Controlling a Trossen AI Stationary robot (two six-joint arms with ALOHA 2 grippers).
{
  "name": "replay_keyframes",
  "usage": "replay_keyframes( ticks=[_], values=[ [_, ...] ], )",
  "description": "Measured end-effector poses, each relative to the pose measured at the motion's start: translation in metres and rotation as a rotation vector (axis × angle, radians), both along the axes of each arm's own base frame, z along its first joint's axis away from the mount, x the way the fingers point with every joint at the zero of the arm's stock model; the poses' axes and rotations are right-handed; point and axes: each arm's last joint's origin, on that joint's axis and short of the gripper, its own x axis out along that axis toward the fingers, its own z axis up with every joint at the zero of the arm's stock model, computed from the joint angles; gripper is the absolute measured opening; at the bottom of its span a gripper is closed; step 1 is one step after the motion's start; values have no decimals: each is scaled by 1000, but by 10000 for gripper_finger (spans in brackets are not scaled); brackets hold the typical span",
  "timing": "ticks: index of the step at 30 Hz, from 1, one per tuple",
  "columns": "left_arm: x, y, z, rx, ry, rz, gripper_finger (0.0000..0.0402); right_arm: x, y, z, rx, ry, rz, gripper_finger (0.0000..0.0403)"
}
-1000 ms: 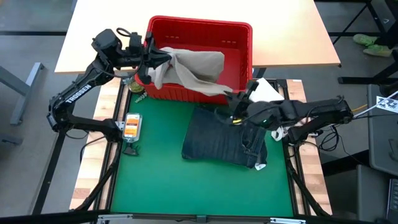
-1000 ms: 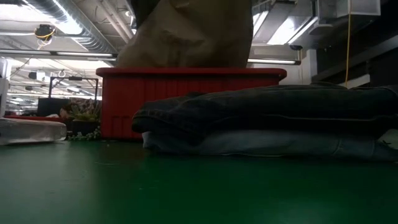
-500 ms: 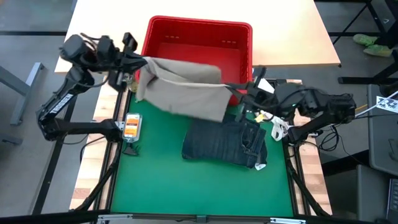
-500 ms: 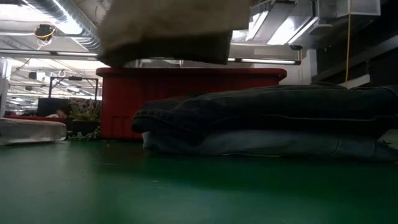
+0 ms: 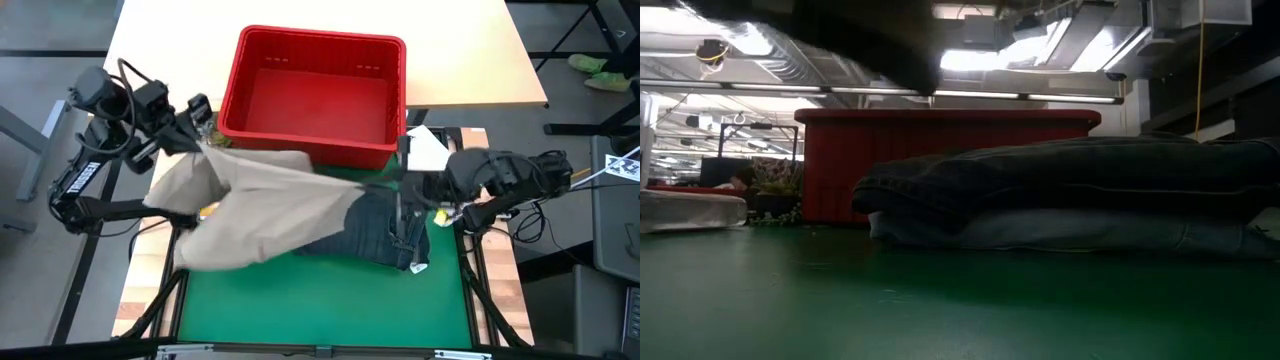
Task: Fold Laundry from Bin
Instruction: Fold the gray shorts
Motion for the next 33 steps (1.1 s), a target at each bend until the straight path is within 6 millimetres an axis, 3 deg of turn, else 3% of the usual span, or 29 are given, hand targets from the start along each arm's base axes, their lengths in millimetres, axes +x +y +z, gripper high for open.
replay_keyframes(
  ticks=[5, 13, 19, 28, 33],
  values=[
    [2, -8, -15, -51, 112, -28, 0, -9, 19, -6, 4, 49, -48, 10],
    [19, -15, -55, -14, 411, 170, 0, -15, 39, -24, 134, 175, -117, 7],
    [54, -20, -94, 41, 598, 241, 0, -12, 53, -40, 189, 263, -129, 11],
    [107, -14, -165, 275, 824, 521, 2, -16, 43, -58, 179, 369, -340, 9],
    [132, -7, -193, 372, 930, 552, 34, -18, 40, -62, 189, 401, -378, 12]
  ],
)
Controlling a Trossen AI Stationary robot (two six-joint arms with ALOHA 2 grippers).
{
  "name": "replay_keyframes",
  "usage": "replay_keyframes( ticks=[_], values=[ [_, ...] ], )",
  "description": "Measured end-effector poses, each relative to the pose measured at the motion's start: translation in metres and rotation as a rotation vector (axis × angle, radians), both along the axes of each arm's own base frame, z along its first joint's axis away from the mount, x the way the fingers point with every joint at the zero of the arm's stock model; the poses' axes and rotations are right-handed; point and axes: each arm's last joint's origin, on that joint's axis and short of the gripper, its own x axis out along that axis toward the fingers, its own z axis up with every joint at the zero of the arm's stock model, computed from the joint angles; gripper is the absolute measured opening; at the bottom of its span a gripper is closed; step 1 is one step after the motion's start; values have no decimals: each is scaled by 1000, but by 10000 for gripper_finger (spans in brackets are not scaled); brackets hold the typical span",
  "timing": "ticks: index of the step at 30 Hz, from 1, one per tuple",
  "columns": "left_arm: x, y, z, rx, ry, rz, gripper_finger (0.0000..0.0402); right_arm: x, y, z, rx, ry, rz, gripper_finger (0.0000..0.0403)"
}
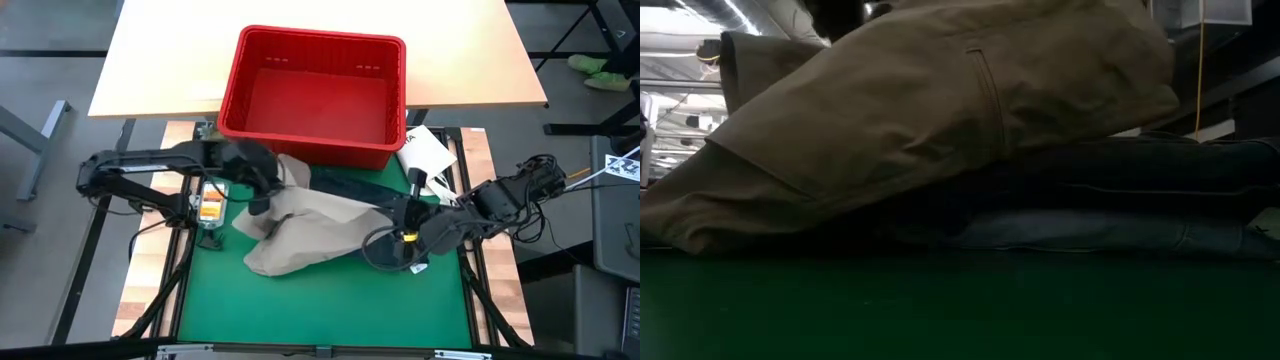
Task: Fold Laundry from Bin
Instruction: Fold the gray shorts
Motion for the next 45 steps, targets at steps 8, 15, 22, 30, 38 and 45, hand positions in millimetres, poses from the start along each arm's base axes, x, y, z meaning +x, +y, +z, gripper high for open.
replay_keyframes(
  ticks=[8, 15, 22, 30, 38, 45],
  values=[
    [25, 6, -22, 120, 88, -67, 125, 0, -1, 0, -1, 1, -3, 13],
    [17, 8, 11, 270, 102, -47, 138, 0, -1, 0, -2, 1, -3, 14],
    [2, 6, 66, 297, 30, -38, 138, 0, -2, 0, -40, -11, -40, 14],
    [-11, 0, 102, 185, -119, -63, 139, -2, -25, -7, -135, 81, -167, 14],
    [-5, -34, 76, -251, -66, -280, 139, 12, -60, -18, -116, 207, -277, 14],
    [-4, -87, 12, -329, 161, -332, 139, 27, -64, -30, -104, 295, -236, 14]
  ],
)
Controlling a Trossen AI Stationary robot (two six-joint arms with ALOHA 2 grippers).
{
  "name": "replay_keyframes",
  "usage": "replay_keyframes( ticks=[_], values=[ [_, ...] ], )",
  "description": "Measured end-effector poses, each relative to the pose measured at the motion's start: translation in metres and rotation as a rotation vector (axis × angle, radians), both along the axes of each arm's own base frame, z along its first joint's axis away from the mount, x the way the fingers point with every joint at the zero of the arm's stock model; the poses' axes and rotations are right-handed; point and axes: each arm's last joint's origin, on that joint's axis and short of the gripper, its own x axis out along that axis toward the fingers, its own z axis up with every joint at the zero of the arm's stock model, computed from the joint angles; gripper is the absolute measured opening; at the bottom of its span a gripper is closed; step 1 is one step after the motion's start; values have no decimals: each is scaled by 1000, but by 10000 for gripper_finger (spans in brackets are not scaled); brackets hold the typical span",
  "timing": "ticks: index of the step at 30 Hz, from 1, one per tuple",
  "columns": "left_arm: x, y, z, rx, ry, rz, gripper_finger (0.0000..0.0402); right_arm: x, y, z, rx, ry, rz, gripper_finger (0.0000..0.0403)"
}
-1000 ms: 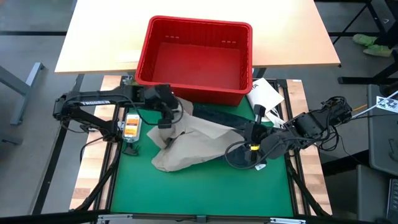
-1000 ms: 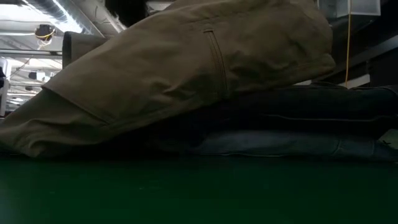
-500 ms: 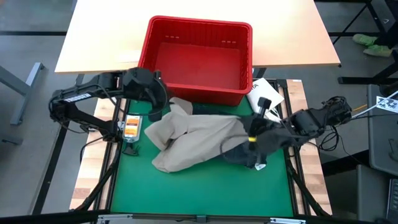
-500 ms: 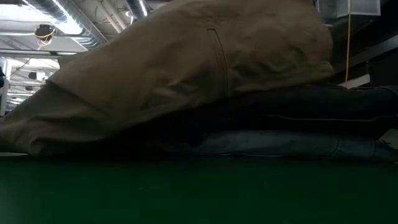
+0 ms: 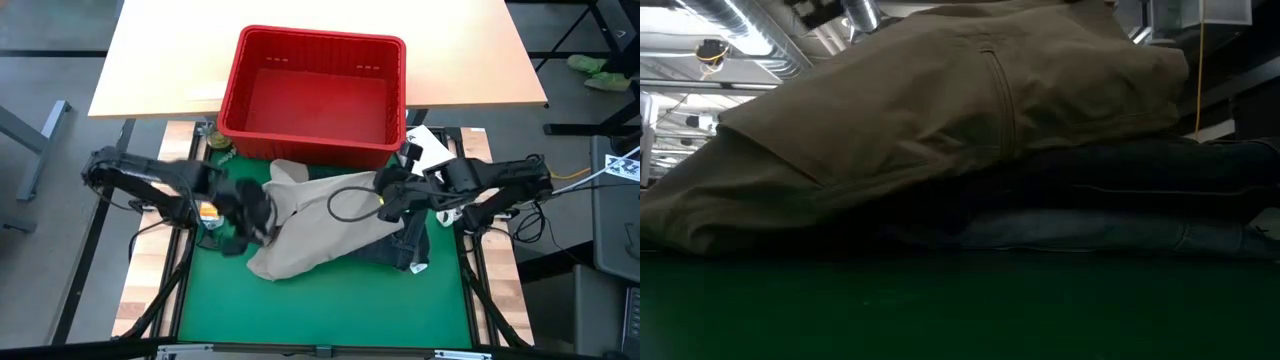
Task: Fold Laundry from Bin
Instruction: Fold the gray shorts
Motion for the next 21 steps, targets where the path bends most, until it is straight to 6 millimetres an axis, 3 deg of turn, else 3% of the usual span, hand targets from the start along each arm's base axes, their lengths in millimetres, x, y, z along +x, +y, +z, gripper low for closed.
replay_keyframes(
  ticks=[9, 21],
  values=[
    [-16, -62, -74, -38, 62, -7, 139, 5, 2, -5, 8, 23, 9, 14],
    [-44, -96, -139, 112, -25, 49, 139, 5, 3, -5, 34, 29, 23, 14]
  ],
)
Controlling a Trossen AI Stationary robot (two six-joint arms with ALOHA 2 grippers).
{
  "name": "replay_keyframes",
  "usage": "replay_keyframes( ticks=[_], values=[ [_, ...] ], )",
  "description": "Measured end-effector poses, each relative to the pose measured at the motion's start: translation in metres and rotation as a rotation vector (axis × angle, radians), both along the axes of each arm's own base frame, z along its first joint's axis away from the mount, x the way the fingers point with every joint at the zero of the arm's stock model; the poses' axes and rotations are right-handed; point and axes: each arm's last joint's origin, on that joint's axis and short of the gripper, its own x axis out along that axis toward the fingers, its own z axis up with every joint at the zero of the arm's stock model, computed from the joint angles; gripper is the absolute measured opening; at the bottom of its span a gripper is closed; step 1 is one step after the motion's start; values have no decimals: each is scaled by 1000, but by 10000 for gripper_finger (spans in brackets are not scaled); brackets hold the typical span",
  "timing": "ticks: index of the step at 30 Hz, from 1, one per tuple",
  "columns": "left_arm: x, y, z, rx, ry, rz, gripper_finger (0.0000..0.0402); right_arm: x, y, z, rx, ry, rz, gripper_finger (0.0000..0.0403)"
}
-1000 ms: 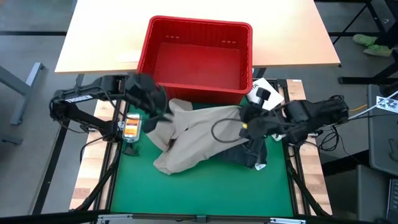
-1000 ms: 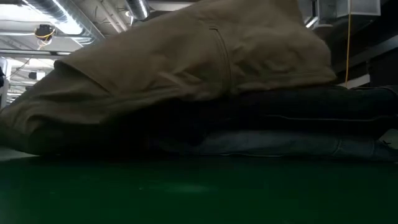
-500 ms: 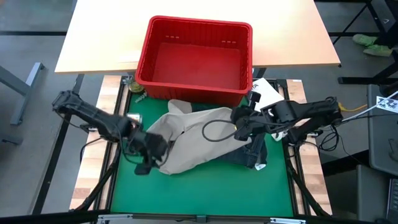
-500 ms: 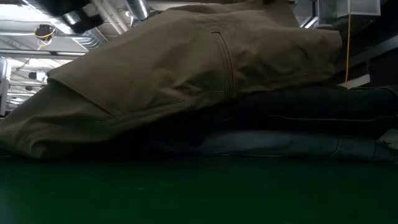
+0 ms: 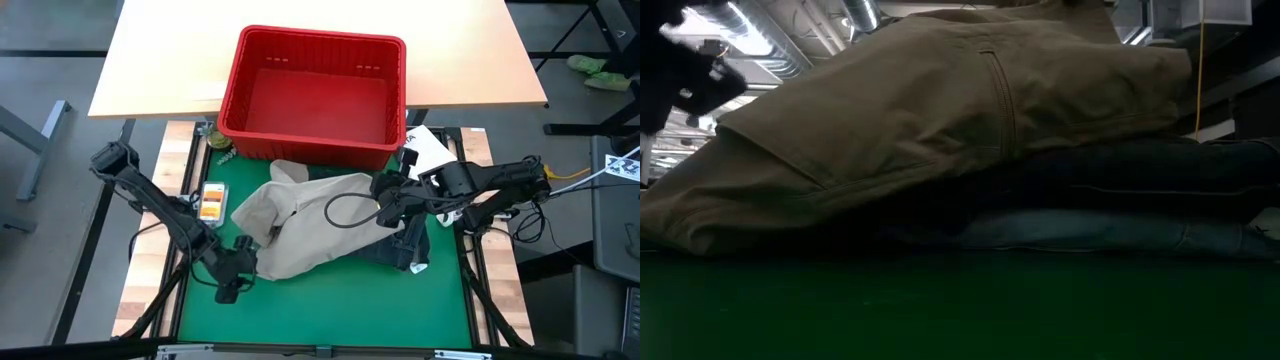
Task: Fold Laundry from Bin
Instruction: Fold the gray shorts
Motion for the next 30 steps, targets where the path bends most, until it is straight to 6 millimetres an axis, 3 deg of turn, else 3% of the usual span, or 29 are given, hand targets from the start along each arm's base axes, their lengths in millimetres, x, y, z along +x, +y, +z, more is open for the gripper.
replay_keyframes(
  ticks=[12, 18, 23, 26, 30],
  values=[
    [4, -8, -53, 326, 34, 77, 139, 0, 0, 0, 2, 1, 1, 14],
    [11, -14, -74, 362, 54, 77, 139, 0, 1, 0, 20, 6, 10, 14],
    [13, -15, -78, 352, 52, 82, 134, 0, 1, 0, 28, 8, 14, 14],
    [13, -15, -75, 329, 53, 76, 107, 0, 1, -1, 34, 10, 17, 14],
    [16, -18, -66, 291, 65, 61, 32, 0, 1, -1, 41, 12, 21, 14]
  ],
)
